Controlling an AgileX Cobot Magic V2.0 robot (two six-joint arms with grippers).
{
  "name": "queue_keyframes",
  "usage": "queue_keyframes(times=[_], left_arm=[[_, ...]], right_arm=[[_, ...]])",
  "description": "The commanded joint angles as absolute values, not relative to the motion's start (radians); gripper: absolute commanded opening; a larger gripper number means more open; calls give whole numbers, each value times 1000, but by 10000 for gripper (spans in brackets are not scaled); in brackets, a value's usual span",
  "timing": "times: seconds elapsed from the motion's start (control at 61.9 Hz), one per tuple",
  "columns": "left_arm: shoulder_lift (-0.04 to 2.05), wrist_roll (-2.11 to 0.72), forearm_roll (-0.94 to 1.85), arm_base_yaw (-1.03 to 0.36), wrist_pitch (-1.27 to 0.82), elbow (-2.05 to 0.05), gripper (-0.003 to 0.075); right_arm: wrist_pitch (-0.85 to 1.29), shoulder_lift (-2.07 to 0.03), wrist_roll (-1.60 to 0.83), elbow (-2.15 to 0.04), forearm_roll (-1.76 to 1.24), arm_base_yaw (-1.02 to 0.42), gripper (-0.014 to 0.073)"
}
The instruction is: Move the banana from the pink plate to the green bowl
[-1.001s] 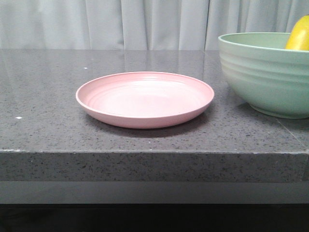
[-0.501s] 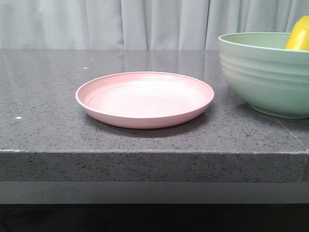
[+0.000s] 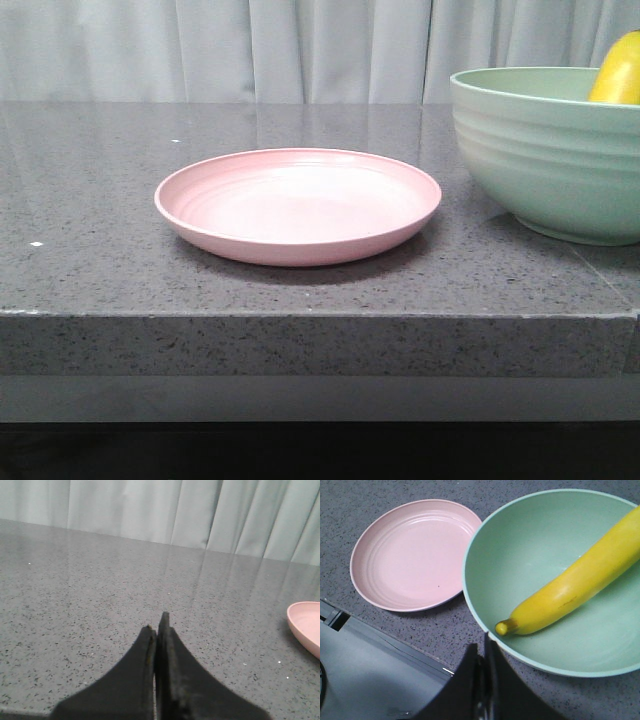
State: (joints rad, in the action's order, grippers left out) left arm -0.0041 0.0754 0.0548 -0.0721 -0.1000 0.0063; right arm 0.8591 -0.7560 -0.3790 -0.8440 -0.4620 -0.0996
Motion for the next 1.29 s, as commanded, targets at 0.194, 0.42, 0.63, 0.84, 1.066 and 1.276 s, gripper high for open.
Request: queue_keyframes(times=[0.194,0.42,0.63,0.84,1.066,1.276], left_arm=[[-25,86,34,-75,0,11,-20],[-25,86,35,-49,42,11,-20],[-25,86,35,-58,40,11,-20],[-23,86,35,-58,40,11,-20],[-23,86,35,-58,40,11,-20],[-23,86,35,-58,40,11,-20]], right_arm=[[811,-753,-384,-870,-491,-99,-71],[811,-753,-384,-870,-491,-99,-71],[811,-753,-384,-870,-491,-99,-71],[811,-753,-384,-870,-491,-99,-71],[811,-753,-384,-870,-491,-99,-71],[806,-751,-384,-868,-492,-99,-71]])
